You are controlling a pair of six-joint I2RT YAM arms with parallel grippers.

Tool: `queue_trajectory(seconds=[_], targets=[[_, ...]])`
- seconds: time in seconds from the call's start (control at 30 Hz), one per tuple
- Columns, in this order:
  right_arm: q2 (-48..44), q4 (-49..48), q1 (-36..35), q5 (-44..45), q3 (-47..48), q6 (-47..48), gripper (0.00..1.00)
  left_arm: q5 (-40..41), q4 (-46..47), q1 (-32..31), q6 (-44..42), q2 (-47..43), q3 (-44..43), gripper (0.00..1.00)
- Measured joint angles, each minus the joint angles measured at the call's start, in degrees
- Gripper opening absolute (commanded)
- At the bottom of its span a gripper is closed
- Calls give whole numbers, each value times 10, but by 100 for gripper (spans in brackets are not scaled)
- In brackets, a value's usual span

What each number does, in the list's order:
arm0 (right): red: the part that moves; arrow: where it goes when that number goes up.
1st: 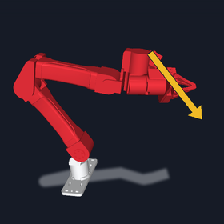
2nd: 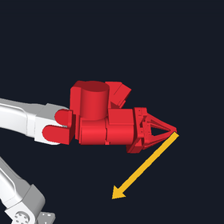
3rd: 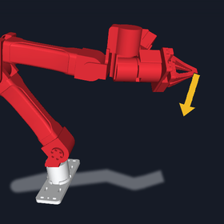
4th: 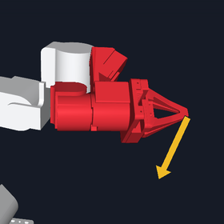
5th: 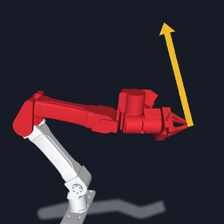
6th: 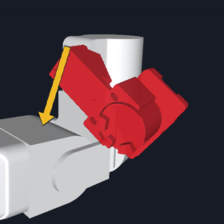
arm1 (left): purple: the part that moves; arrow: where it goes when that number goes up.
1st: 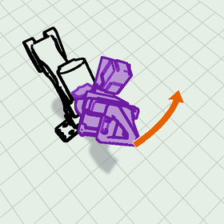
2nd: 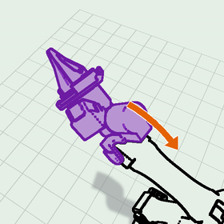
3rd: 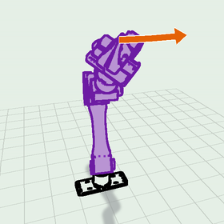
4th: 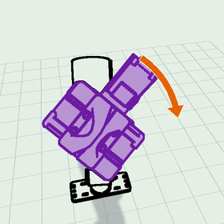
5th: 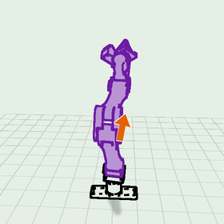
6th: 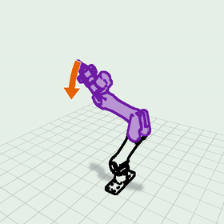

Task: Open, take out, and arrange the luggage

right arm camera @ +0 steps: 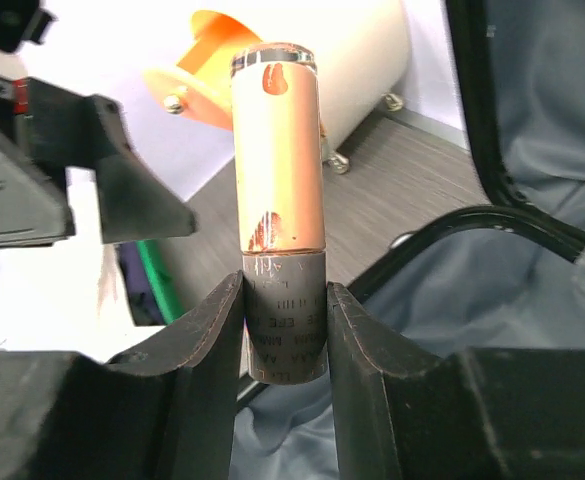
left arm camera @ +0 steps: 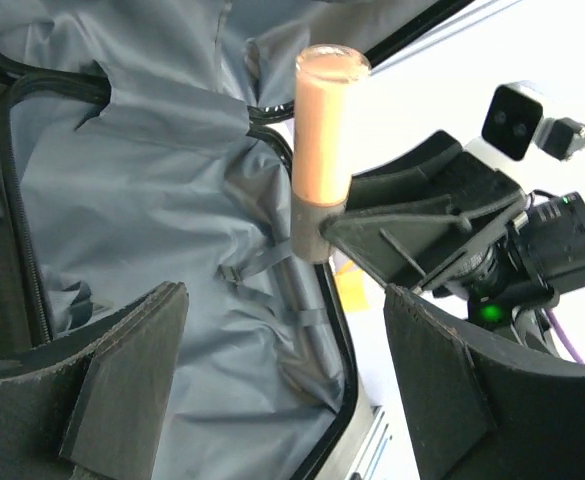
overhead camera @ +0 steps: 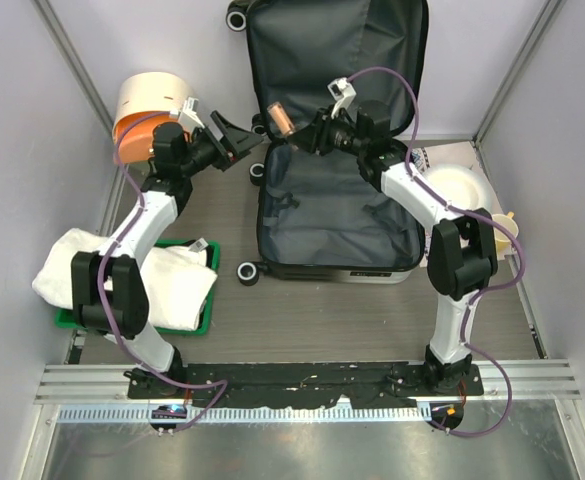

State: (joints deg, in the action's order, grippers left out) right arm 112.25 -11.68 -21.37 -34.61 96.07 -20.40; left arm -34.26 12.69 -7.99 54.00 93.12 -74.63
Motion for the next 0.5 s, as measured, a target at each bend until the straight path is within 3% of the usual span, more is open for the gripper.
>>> queue_trajectory(seconds=[0.37, 0.43, 0.5], targets=[[-43, -44, -57, -21, -62, -33, 1, 15, 66, -14, 78, 25, 0, 79], [-44, -45, -64, -25, -66, -34, 1, 16, 73, -17, 85, 27, 0, 72], [-45, -45, -71, -30, -72, -34, 1, 17, 78, -22, 90, 28, 0, 52]])
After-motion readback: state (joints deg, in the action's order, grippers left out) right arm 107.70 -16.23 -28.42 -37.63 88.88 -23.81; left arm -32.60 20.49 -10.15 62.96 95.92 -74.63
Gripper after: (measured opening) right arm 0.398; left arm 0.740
